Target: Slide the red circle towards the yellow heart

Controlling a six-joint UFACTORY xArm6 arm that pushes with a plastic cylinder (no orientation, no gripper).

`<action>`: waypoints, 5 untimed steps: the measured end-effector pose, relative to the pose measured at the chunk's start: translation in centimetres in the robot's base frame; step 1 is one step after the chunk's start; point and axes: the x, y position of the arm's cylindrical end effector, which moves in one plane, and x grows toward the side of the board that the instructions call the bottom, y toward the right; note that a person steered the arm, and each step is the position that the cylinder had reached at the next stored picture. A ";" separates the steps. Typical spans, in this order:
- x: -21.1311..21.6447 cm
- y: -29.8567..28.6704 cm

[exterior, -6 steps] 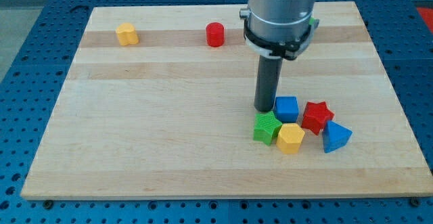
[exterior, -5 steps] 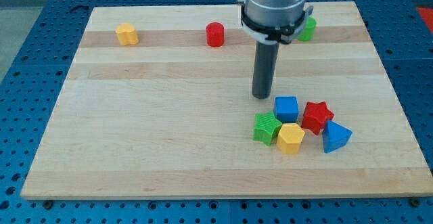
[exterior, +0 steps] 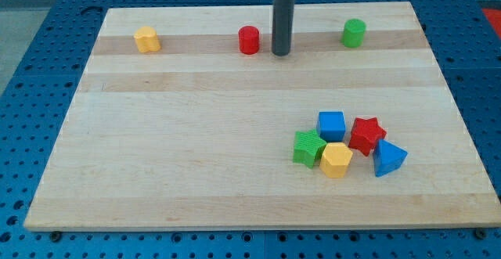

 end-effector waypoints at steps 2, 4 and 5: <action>-3.4 -5.0; -5.1 -11.1; -4.7 -14.5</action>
